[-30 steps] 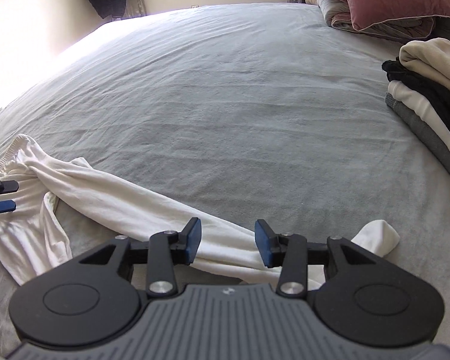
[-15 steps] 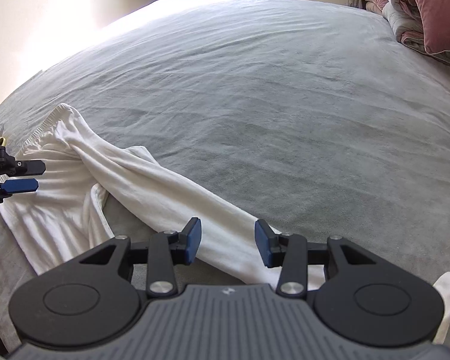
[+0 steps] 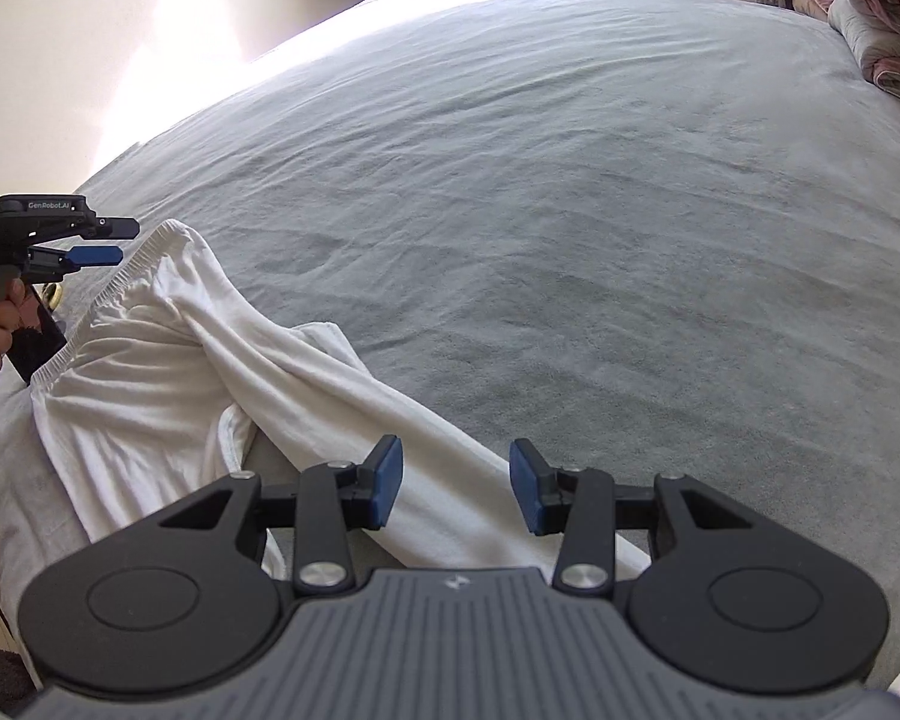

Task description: Fold clothes

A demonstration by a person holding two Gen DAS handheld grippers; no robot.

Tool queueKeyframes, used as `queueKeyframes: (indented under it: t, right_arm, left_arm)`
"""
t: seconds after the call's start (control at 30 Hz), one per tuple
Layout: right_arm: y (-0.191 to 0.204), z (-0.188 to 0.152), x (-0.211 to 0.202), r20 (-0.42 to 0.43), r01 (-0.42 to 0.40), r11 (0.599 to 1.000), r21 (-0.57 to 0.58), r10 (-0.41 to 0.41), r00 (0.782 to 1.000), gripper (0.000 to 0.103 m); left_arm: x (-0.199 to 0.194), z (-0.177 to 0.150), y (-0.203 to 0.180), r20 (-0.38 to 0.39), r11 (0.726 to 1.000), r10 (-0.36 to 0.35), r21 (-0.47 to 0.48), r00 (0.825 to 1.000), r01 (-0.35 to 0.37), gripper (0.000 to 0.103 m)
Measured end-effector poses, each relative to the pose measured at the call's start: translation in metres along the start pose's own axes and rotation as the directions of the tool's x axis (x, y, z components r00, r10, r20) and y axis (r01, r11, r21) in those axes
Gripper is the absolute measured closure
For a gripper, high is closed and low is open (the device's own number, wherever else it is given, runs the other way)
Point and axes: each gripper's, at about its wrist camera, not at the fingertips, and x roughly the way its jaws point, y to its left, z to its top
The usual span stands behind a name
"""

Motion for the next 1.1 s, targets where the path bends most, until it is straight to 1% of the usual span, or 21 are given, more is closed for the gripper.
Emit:
queueKeyframes:
  t: [0.13,0.27,0.43,0.57,0.63,0.67,0.7,0.73,0.77,0.8,0.87,0.93,1.1]
  right_arm:
    - [0.001,0.006,0.006,-0.005,-0.054,0.999,-0.006,0.054,0.999,0.059]
    - [0.003,0.011,0.015,-0.016,-0.072,0.997,-0.025,0.071,0.997,0.059]
    - [-0.001,0.014,0.024,-0.028,-0.071,0.997,-0.026,0.07,0.997,0.059]
    - [-0.002,0.012,0.027,-0.054,-0.069,0.997,-0.033,0.067,0.996,0.059]
    - [-0.001,0.01,0.028,-0.066,-0.063,0.997,-0.037,0.061,0.996,0.063]
    - [-0.001,0.009,0.029,-0.07,-0.064,0.997,-0.037,0.061,0.996,0.07]
    - [-0.001,0.009,0.03,-0.073,-0.065,0.997,-0.038,0.062,0.995,0.076]
    - [0.0,0.008,0.03,-0.075,-0.065,0.997,-0.041,0.061,0.995,0.08]
    - [0.001,0.008,0.031,-0.074,-0.059,0.997,-0.046,0.056,0.996,0.089]
    - [0.002,0.008,0.031,-0.071,-0.051,0.997,-0.053,0.047,0.996,0.094]
    - [0.005,0.009,0.029,-0.06,-0.037,0.997,-0.069,0.033,0.998,0.099]
    - [0.009,0.011,0.025,-0.037,-0.016,0.996,-0.093,0.012,0.999,0.099]
    - [0.013,0.027,0.012,0.045,0.053,0.988,-0.144,-0.047,0.998,0.1]
  left_arm:
    - [0.022,0.009,0.002,-0.013,0.999,-0.023,0.047,1.0,0.024,0.057]
    - [0.031,0.017,0.013,-0.024,0.997,-0.082,-0.008,0.996,0.082,0.057]
    - [0.038,0.025,0.022,-0.035,0.992,-0.117,-0.041,0.993,0.116,0.057]
    - [0.048,0.024,0.026,-0.067,0.989,-0.141,-0.063,0.988,0.137,0.059]
    - [0.05,0.023,0.027,-0.074,0.988,-0.145,-0.07,0.987,0.14,0.065]
    - [0.05,0.023,0.026,-0.072,0.987,-0.147,-0.069,0.986,0.142,0.069]
    - [0.05,0.022,0.026,-0.07,0.987,-0.151,-0.068,0.986,0.146,0.076]
    - [0.05,0.022,0.025,-0.067,0.986,-0.154,-0.066,0.986,0.15,0.081]
    - [0.049,0.021,0.024,-0.063,0.987,-0.154,-0.062,0.986,0.15,0.09]
    - [0.048,0.021,0.022,-0.059,0.987,-0.151,-0.056,0.987,0.147,0.098]
    - [0.045,0.019,0.021,-0.034,0.99,-0.135,-0.043,0.99,0.133,0.099]
    - [0.039,0.018,0.02,0.011,0.993,-0.114,-0.036,0.993,0.115,0.1]
    - [0.024,0.017,0.019,0.133,0.993,-0.1,-0.054,0.986,0.108,0.1]
